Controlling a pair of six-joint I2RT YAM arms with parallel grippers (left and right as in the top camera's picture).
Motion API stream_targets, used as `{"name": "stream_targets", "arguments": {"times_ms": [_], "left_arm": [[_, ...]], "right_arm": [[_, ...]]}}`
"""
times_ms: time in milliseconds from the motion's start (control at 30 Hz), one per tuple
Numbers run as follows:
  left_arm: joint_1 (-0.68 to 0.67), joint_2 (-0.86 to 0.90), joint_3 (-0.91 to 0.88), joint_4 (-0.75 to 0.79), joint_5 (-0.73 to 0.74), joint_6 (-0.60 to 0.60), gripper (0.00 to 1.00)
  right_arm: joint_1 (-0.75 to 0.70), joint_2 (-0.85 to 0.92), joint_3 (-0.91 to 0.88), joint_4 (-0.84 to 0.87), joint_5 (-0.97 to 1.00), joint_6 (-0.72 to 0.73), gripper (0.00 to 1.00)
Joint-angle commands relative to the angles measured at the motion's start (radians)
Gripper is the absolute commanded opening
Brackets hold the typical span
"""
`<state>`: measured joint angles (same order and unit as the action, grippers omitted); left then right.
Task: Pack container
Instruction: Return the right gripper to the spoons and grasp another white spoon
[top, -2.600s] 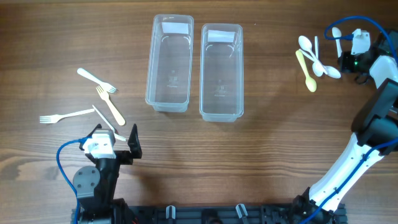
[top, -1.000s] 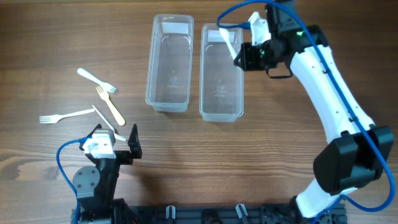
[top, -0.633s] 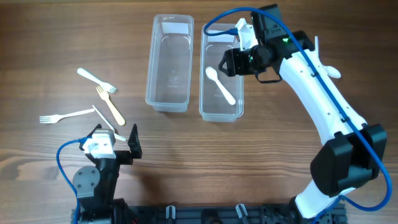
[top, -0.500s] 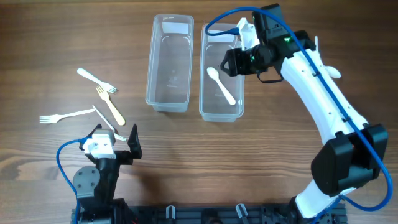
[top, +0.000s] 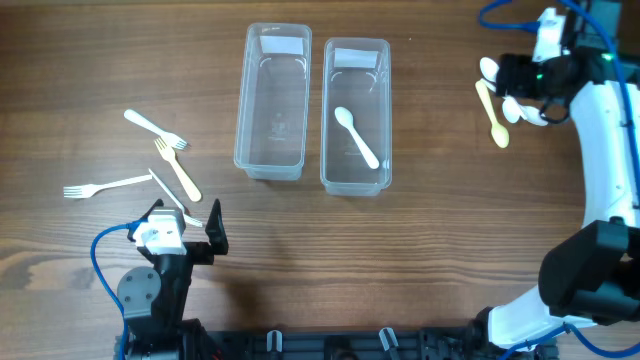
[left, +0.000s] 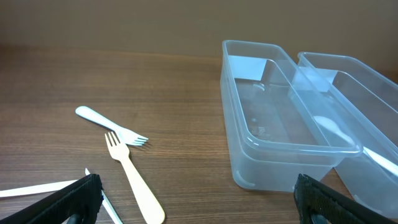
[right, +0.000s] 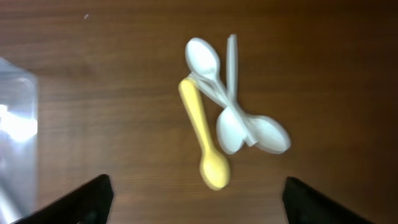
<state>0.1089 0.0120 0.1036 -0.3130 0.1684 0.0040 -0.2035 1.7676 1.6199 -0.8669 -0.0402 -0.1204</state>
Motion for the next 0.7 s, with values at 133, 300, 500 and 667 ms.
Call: {"name": "stream_targets", "arguments": {"times_ms": [133, 300, 500, 667], "left_arm": [[-0.007, -0.007, -0.006, 0.003, -0.003, 0.018, 1.0], [-0.007, -0.007, -0.006, 0.003, -0.003, 0.018, 1.0], [-0.007, -0.007, -0.006, 0.003, -0.003, 0.019, 1.0], [-0.007, -0.007, -0.006, 0.003, -0.002, 0.018, 1.0]], "right_arm": [[-0.031, 0.111, 0.008, 0.19, -0.022, -0.202, 0.74], [-0.032, 0.276, 0.008, 0.317, -0.028, -0.354, 0.63], [-0.032, 0.386, 0.008, 0.405, -0.028, -0.362, 0.59], [-0.032, 0.417, 0.008, 0.452, -0.028, -0.378, 0.48]]}}
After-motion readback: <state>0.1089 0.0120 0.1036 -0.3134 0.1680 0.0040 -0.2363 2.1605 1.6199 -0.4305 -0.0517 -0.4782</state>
